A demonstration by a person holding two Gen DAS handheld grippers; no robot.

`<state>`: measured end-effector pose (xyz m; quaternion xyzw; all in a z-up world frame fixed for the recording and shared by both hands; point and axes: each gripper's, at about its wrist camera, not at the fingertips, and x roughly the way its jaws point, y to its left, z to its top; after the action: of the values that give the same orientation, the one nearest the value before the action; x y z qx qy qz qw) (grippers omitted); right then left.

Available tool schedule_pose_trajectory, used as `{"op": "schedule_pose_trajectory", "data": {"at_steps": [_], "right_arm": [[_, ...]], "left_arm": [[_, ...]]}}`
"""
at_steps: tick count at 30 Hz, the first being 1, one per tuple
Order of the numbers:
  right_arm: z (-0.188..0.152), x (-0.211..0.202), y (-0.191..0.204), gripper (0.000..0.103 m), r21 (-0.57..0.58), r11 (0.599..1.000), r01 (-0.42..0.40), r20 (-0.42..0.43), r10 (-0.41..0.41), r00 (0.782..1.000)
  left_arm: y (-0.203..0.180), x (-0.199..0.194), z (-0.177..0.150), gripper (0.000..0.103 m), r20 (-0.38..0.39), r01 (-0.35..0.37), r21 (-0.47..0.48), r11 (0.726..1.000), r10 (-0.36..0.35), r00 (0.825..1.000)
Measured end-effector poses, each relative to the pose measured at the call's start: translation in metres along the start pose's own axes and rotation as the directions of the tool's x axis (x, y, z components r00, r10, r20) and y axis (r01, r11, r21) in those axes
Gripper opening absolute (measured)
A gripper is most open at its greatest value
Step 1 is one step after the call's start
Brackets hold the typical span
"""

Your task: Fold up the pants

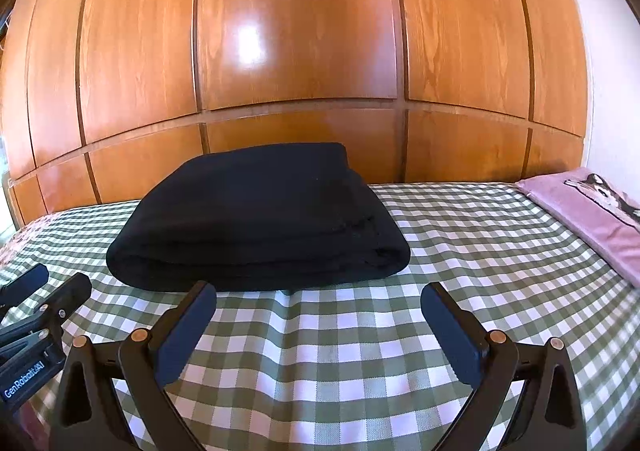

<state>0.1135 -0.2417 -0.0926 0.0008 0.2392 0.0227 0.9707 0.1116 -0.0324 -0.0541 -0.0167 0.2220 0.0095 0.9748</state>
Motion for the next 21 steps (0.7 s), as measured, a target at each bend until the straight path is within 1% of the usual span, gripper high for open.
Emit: {"op": "schedule_pose_trajectory", "data": {"at_steps": [21], "right_arm": [[0.0000, -0.0017, 0.0019, 0.102, -0.001, 1.000, 0.005, 0.007, -0.005, 1.000]], "left_arm": [[0.0018, 0.0023, -0.0014, 0.077, -0.005, 0.005, -0.004, 1.000, -0.006, 1.000]]}}
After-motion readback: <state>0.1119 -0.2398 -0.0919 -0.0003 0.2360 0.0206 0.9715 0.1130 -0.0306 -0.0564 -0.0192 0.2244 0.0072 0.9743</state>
